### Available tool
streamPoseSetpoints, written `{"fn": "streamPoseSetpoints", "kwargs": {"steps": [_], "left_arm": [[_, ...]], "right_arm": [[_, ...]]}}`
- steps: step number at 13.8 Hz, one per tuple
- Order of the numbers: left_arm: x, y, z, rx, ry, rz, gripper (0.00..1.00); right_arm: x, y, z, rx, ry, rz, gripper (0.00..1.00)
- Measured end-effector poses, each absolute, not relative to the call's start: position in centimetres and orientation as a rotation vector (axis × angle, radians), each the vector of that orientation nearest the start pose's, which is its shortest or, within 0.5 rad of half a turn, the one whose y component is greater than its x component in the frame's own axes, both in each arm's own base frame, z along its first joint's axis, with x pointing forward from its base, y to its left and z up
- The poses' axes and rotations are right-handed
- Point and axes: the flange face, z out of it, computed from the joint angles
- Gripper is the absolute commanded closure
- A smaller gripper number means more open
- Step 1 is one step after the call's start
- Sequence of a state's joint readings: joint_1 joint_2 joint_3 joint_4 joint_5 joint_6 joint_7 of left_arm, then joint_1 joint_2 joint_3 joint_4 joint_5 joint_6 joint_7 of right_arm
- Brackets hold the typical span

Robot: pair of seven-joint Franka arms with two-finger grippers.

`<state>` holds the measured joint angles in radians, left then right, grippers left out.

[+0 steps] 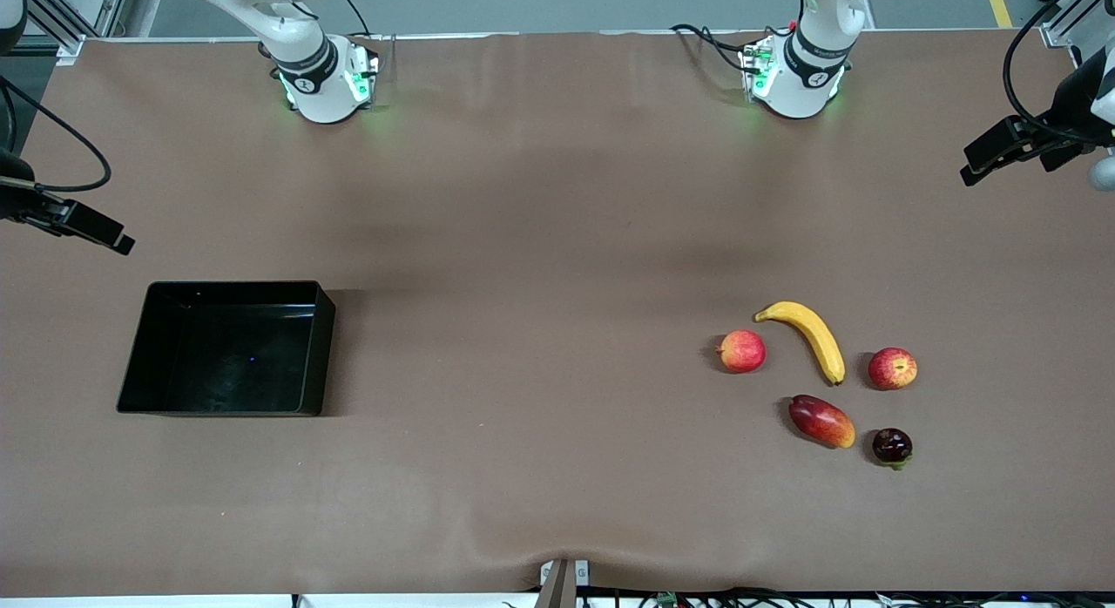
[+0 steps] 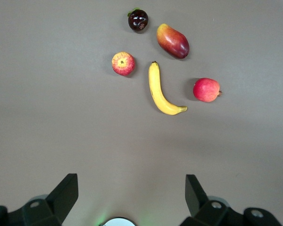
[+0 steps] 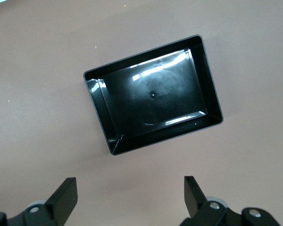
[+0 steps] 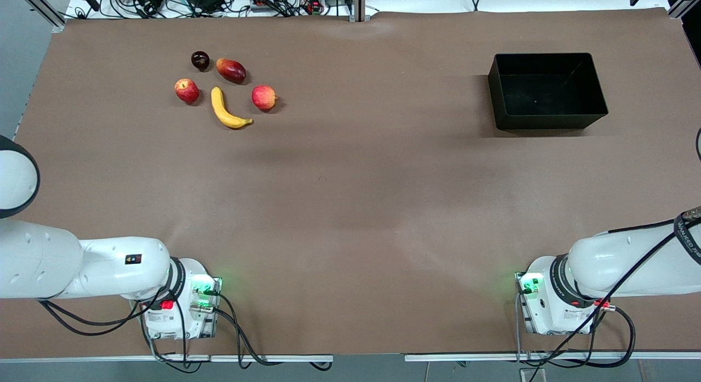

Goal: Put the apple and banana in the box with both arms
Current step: 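Reach the left gripper to the red-yellow apple while the right gripper reaches the box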

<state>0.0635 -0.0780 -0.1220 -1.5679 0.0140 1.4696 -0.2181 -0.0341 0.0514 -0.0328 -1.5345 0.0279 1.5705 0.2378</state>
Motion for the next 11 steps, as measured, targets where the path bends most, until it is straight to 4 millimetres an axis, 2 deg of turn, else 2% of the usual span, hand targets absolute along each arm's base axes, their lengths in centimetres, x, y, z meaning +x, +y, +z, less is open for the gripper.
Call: {"fn": "streamPoseSetpoints", "kwargs": {"steps": [5, 7, 9, 11], "left_arm": [[52.0, -3.0, 66.0, -3.106, -0.256, 0.023, 0.0], [52.5, -2.9, 65.3, -3.106, -0.258, 0.043, 0.0], [53.6, -2.2, 63.4, -3.102, -0.274, 0.1, 0.0], [55.5, -0.9, 60.2, -3.09, -0.303, 0.162, 0.0]], "right_arm": [[56.7, -4.4, 60.9, -3.081, 0.471, 0.067, 0.0], [56.4, -4.5, 60.8, -3.076, 0.456, 0.103, 0.0], [56.2, -4.3, 61.0, -3.075, 0.449, 0.115, 0.0], [56.2, -4.3, 61.0, -3.075, 0.445, 0.126, 0.0]]}}
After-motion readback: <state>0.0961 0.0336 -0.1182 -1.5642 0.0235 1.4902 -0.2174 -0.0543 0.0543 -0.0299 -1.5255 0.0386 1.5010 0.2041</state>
